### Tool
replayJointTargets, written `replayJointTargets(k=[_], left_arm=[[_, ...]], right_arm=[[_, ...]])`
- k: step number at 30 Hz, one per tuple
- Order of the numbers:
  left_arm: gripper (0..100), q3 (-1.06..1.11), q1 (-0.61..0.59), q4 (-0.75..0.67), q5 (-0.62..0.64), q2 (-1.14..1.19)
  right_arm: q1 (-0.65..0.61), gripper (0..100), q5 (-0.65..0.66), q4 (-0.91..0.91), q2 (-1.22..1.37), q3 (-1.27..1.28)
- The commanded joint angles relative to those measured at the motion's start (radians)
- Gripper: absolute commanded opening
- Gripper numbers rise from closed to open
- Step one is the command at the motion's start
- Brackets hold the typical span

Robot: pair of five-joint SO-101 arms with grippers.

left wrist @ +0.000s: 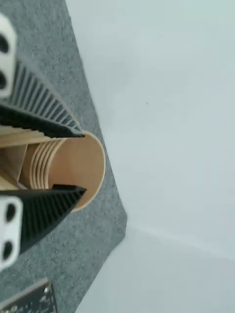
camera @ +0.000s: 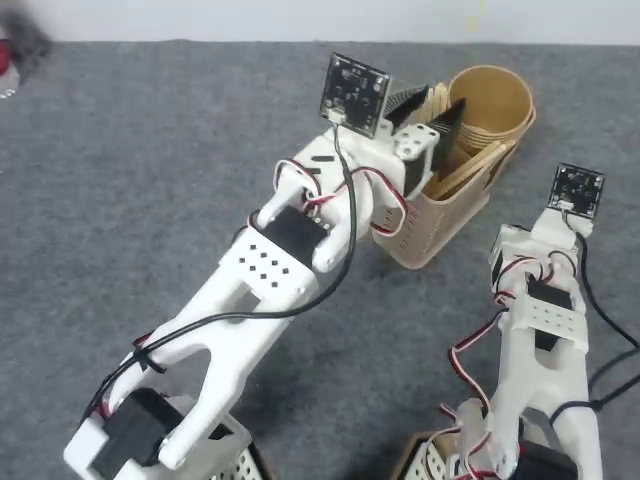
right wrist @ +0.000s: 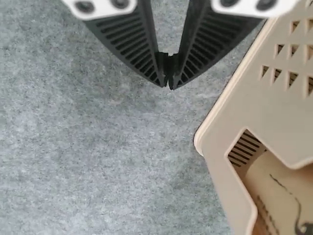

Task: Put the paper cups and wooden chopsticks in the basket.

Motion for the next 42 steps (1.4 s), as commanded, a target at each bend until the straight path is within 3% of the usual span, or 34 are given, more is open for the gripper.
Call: replayJointTargets(k=[1, 9, 14, 17, 25, 37, 42], left_arm=[[16, -0.05, -0.066, 0.094, -0.014, -0.06], [17, -0.082, -0.345, 0.473, -0.104, -0.089], [17, -0.117, -0.305, 0.606, -0.344, 0.15], [17, -0.213, -0.262, 0.68, -0.393, 0.327], [17, -0.743, -0.25, 0.933, -0.394, 0.832], [18, -1.814, -0.293, 1.367, -0.4, 1.53], [21, -2.023, -0.276, 1.444, -0.414, 1.674]], right_arm=[[-0.012, 1.2, 0.015, -0.015, -0.016, -0.003], [-0.012, 1.2, 0.015, -0.015, -0.016, -0.003], [-0.018, 1.2, 0.015, -0.013, -0.016, -0.003], [-0.021, 1.2, 0.018, -0.013, -0.016, 0.003], [-0.019, 1.2, 0.021, -0.013, -0.016, 0.009], [-0.021, 1.2, 0.021, -0.018, -0.018, 0.008], [-0.021, 1.2, 0.021, -0.018, -0.018, 0.008]])
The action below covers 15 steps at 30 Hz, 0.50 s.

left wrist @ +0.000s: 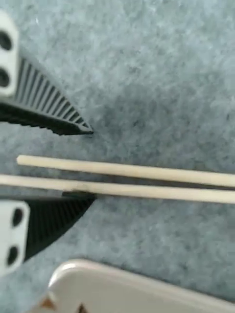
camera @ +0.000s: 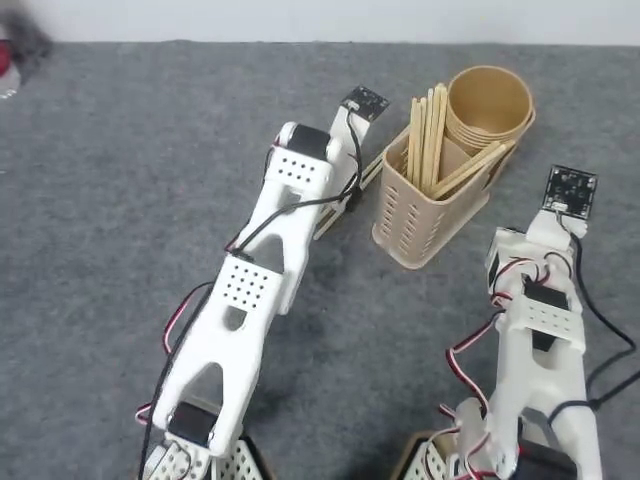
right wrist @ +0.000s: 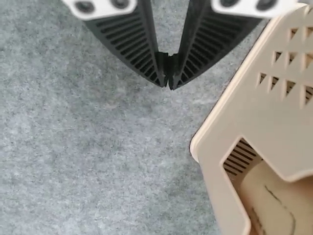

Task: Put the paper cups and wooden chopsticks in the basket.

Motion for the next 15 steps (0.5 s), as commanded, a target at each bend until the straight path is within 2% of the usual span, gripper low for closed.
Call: replayJointTargets(k=[1, 9, 15], left_arm=[[20, -0.165, 0.015, 0.046, -0.04, 0.052], [9, 0.177, 0.052, 0.044, -0.19, -0.115], [9, 0.348, 0.057, 0.044, -0.256, -0.187]], right_arm=[[-0.008, 1.2, 0.012, -0.018, -0.018, -0.008], [-0.01, 1.2, 0.012, -0.015, -0.018, -0.008], [-0.01, 1.2, 0.012, -0.015, -0.018, -0.008]])
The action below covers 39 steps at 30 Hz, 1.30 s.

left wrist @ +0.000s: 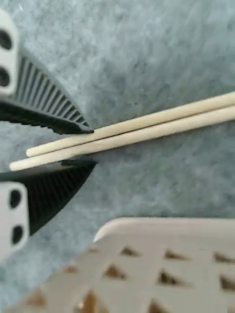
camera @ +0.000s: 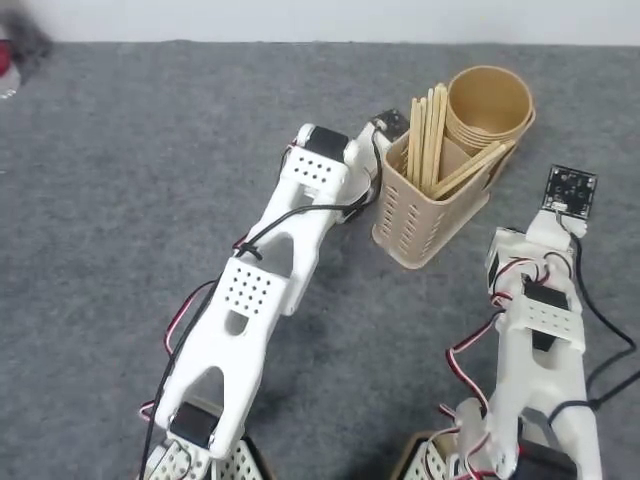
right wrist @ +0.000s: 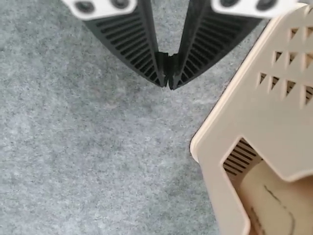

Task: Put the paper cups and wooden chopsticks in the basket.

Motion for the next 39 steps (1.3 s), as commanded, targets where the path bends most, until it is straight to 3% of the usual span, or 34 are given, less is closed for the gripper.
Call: replayJointTargets(k=[1, 8, 14, 23, 34, 39], left_arm=[[9, 0.104, 0.003, 0.034, -0.055, -0.063], [1, 0.16, 0.0, 0.037, -0.066, -0.078], [1, 0.381, -0.009, 0.037, -0.133, -0.189], [1, 0.493, -0.147, 0.032, -0.155, -0.516], [1, 0.501, -0.176, -0.011, 0.146, -0.884], [1, 0.506, -0.083, -0.075, 0.327, -1.036]], right_arm=[[-0.01, 1.2, 0.012, -0.015, -0.018, -0.008], [-0.01, 1.2, 0.014, -0.015, -0.018, -0.008], [-0.01, 1.2, 0.014, -0.015, -0.018, -0.008], [-0.01, 1.2, 0.014, -0.015, -0.016, -0.008], [-0.01, 1.2, 0.014, -0.015, -0.016, -0.008], [-0.01, 1.2, 0.014, -0.015, -0.016, -0.008]])
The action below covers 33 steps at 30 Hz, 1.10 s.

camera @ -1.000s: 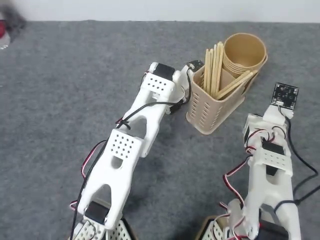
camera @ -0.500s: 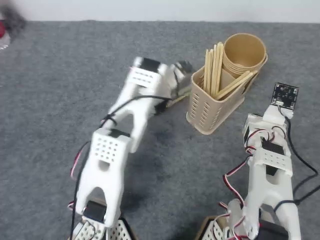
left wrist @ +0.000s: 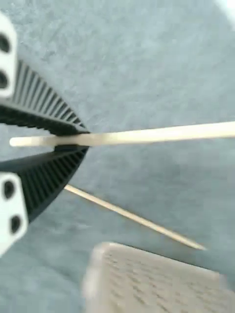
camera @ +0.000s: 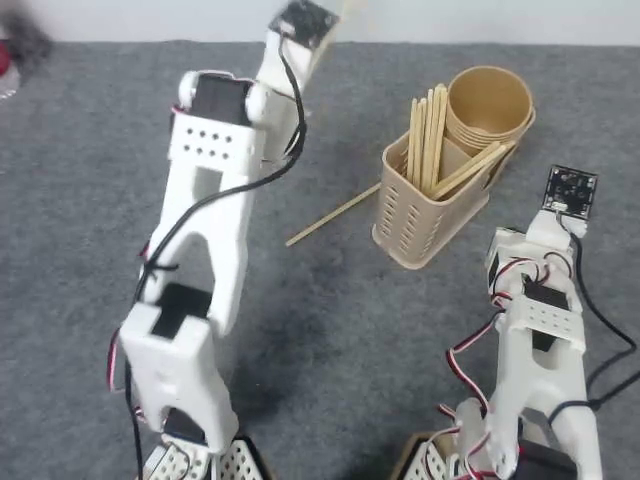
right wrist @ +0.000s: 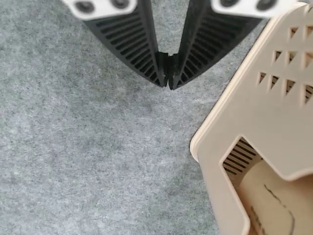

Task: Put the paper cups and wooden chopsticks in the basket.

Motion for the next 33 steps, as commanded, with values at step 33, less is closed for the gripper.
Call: replayJointTargets(k=[33], left_arm=[[1, 1.454, 0.437, -1.824, 0.278, -0.781]], right_arm=[[-0.035, 1.2, 0.014, -0.016, -0.016, -0.002]])
